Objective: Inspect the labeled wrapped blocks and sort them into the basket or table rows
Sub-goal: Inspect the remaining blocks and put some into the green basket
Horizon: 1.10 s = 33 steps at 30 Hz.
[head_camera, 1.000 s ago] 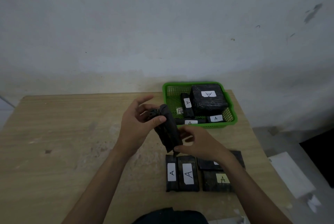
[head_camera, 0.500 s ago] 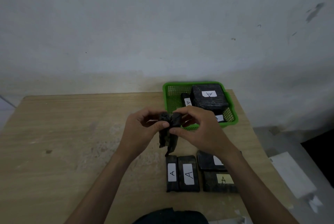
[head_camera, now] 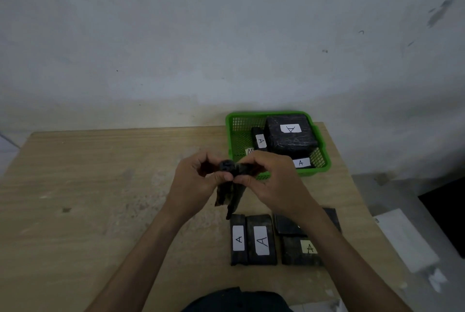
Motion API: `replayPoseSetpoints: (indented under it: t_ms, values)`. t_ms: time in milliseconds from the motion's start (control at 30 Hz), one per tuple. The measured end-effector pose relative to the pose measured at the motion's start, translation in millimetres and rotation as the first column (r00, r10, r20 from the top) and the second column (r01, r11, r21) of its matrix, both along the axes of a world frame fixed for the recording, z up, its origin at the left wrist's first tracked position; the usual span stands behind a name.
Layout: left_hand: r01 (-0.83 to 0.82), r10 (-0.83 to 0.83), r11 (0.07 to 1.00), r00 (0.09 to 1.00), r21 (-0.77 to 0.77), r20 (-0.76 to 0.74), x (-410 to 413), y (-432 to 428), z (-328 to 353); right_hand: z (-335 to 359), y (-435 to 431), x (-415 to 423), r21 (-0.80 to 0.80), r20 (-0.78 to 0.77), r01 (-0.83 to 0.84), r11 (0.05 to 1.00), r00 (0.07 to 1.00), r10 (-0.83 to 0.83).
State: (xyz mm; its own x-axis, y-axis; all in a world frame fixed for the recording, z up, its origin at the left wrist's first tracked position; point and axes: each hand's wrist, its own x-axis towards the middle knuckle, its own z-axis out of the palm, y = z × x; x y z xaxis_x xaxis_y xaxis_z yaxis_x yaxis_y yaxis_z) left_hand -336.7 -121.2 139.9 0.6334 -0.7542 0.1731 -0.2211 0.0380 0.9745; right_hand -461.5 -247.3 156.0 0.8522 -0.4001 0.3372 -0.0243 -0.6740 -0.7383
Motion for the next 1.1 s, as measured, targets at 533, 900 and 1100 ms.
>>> replayPoseSetpoints:
  t_ms: [533, 900, 1100]
  values:
    - [-0.057, 0.034, 0.997, 0.934, 0.056, 0.355, -25, -10, -10, 2, 16, 4, 0.014, 0.049, 0.186, 0.982, 0.981, -0.187]
    - [-0.115, 0.099, 0.993, 0.945, 0.035, 0.311, -9, -3, -7, 16, 10, 8, -0.113, 0.013, -0.033, 0.993, 0.999, 0.034]
    - [-0.172, 0.156, 0.985, 0.887, -0.002, 0.434, -8, -3, -6, 7, 12, 12, -0.192, 0.135, -0.025, 0.981, 0.99, 0.051]
